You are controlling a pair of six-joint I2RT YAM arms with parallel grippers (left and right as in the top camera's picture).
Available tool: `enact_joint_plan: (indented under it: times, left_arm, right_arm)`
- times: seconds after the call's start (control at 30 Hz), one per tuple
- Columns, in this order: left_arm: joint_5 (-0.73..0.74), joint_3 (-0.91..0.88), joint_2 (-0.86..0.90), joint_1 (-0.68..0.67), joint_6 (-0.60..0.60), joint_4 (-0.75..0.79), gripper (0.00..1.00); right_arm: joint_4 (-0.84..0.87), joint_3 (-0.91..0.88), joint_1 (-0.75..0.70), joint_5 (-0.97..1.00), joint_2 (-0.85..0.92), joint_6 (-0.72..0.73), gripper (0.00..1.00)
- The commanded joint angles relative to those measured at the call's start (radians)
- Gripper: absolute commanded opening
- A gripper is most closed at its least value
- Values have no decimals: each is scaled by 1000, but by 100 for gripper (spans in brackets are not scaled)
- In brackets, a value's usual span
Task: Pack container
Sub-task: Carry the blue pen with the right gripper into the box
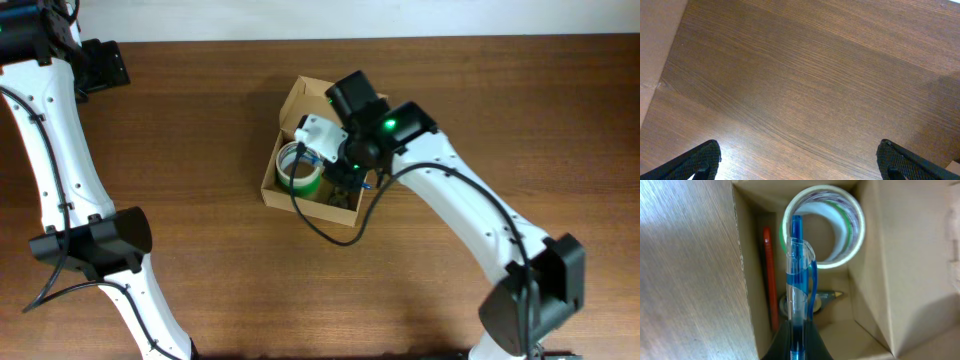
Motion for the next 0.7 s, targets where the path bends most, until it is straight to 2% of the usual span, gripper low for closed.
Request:
enact_joint_plan:
  times: [0.0, 0.67]
  left_arm:
    - [10, -7, -22, 2, 16, 2, 99]
    - [10, -6, -22, 2, 16, 2, 100]
  right_arm:
    - [12, 10, 16, 23, 33, -35, 4]
    - [69, -1, 71, 10, 98, -77, 4]
